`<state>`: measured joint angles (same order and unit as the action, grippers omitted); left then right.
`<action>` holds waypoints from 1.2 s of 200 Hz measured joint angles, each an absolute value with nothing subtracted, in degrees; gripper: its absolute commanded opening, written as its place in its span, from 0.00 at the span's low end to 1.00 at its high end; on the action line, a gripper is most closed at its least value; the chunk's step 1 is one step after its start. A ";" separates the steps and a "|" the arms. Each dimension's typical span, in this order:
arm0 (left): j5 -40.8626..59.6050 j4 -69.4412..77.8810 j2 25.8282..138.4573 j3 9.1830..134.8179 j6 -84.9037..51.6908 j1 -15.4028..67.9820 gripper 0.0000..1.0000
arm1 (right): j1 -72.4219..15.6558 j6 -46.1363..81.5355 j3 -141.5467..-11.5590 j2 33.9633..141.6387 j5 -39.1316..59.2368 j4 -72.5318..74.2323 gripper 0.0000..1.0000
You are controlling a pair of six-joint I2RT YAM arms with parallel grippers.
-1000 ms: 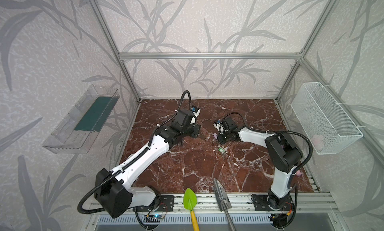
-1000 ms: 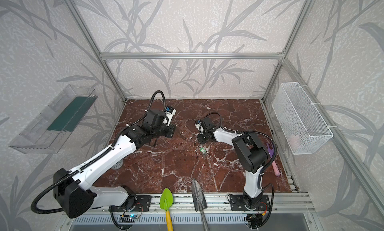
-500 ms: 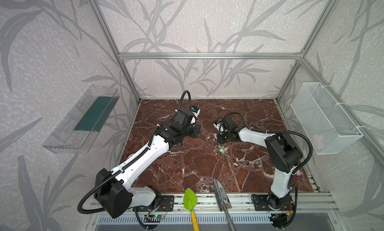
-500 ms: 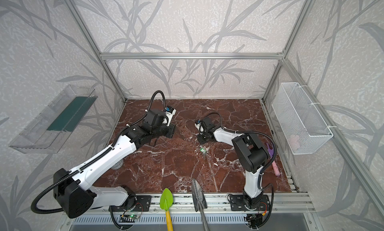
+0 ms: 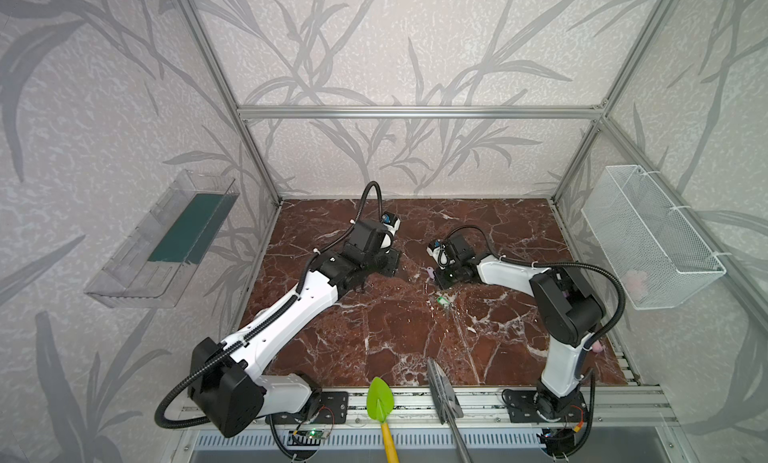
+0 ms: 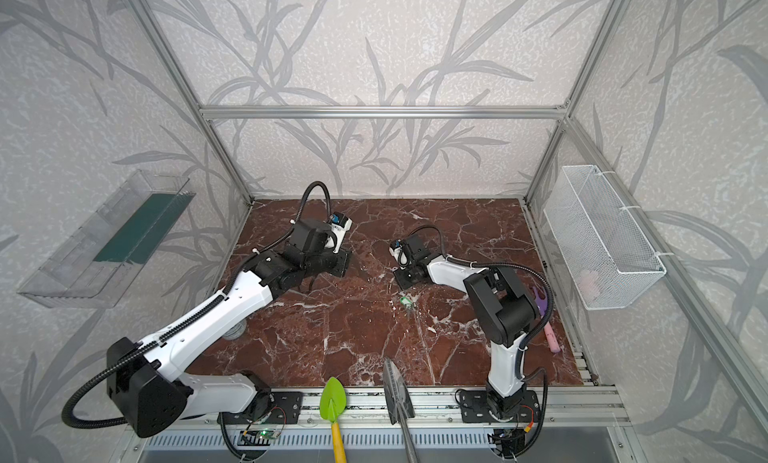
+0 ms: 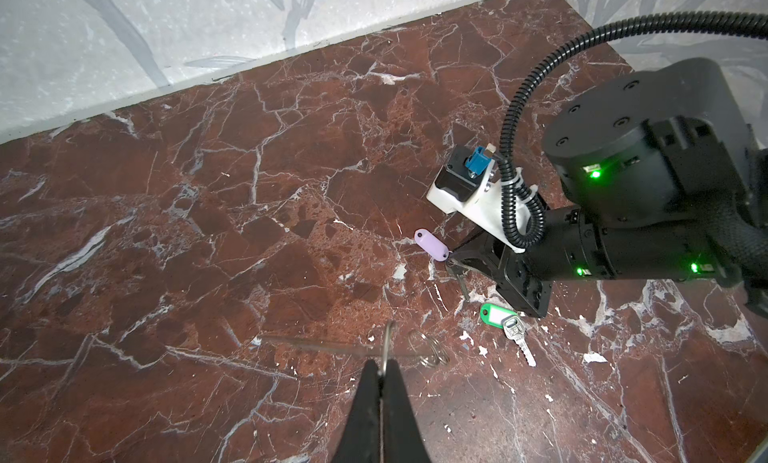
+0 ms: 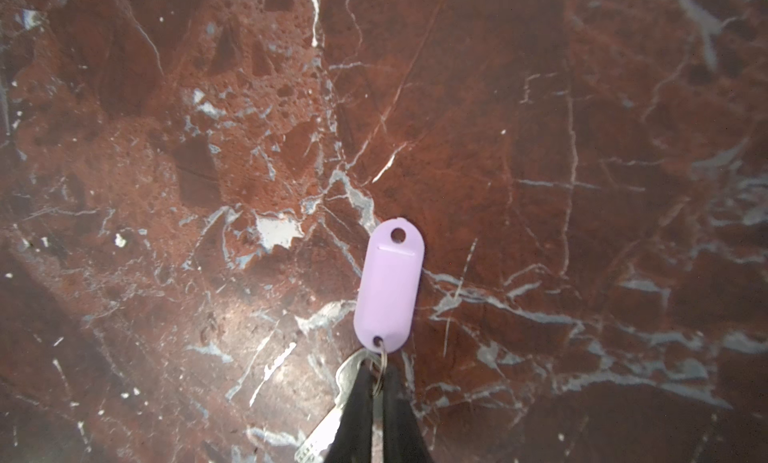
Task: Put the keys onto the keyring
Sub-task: 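Hold the lilac-tagged key raised in the right gripper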
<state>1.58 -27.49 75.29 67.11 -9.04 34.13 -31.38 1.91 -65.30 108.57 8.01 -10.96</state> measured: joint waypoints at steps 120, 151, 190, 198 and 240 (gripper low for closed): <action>1.58 -27.86 75.29 67.11 -9.04 34.13 0.00 | -31.38 1.91 -65.45 108.75 8.03 -11.05 0.13; 1.58 -27.88 75.29 67.11 -9.04 34.15 0.00 | -31.38 1.91 -65.52 109.03 8.05 -11.05 0.13; 1.58 -27.88 75.29 67.11 -9.02 34.15 0.00 | -31.38 1.91 -65.52 109.54 8.03 -11.33 0.12; 1.58 -27.88 75.29 67.11 -9.02 34.15 0.00 | -31.38 1.89 -65.52 109.54 8.03 -11.42 0.11; 1.58 -27.88 75.29 67.11 -8.97 34.15 0.00 | -31.38 1.85 -65.52 109.54 8.01 -11.62 0.00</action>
